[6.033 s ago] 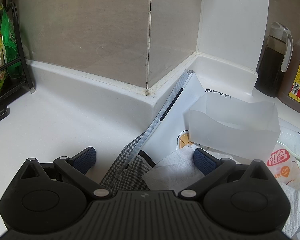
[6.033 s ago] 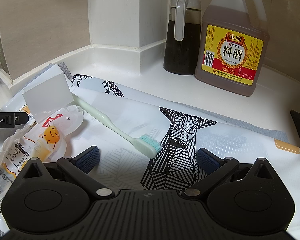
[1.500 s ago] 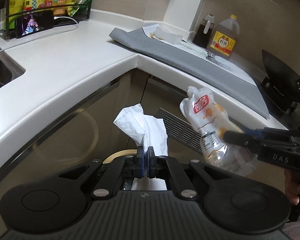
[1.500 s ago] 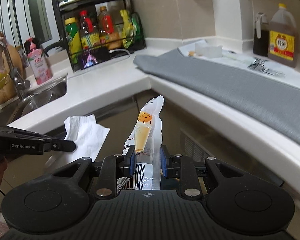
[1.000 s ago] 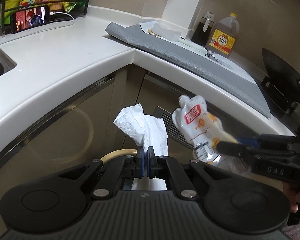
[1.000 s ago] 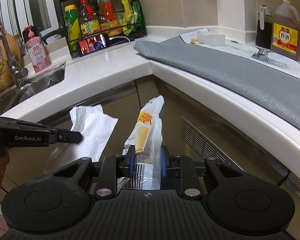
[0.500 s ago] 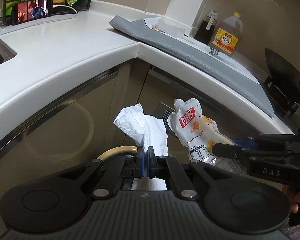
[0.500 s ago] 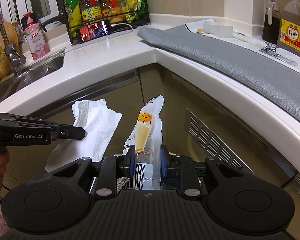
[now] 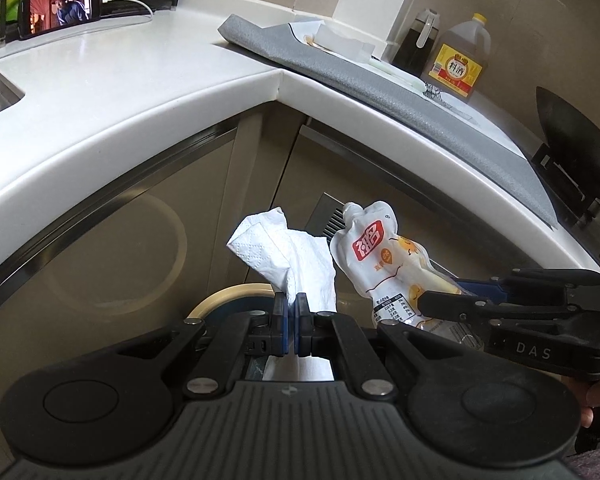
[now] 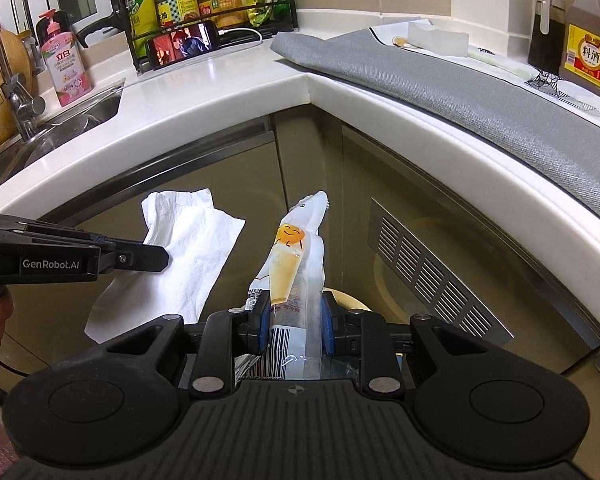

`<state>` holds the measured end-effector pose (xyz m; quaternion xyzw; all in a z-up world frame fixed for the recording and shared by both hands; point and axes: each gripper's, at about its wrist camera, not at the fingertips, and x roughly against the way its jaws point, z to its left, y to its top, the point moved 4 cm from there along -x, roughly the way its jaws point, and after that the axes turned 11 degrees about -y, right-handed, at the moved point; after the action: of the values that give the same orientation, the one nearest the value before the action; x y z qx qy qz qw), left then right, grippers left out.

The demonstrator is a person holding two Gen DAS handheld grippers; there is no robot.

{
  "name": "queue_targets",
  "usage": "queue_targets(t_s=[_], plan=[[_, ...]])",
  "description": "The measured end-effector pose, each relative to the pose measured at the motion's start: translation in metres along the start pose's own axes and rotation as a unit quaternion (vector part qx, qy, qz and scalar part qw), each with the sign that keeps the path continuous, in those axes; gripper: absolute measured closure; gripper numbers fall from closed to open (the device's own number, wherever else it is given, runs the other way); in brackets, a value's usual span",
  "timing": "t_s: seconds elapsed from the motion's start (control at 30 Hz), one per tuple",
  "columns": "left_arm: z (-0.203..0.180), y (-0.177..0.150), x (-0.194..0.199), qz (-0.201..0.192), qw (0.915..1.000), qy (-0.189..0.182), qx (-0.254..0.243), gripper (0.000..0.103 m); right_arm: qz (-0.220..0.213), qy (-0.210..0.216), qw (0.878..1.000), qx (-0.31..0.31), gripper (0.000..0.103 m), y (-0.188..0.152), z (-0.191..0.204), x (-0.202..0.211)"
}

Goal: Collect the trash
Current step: 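Carry the tissue and snack wrapper off the mat down toward the bin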

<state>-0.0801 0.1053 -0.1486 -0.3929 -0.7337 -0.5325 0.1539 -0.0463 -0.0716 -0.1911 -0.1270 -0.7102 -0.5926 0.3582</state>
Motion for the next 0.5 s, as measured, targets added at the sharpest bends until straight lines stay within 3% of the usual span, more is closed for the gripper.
queue_targets(t_s=[0.5], plan=[[0.012,-0.001,-0.028,0.025,0.9996,0.011,0.01,0.101,0.027,-0.007,1.0,0.008,0.076,-0.007,0.001,-0.026]])
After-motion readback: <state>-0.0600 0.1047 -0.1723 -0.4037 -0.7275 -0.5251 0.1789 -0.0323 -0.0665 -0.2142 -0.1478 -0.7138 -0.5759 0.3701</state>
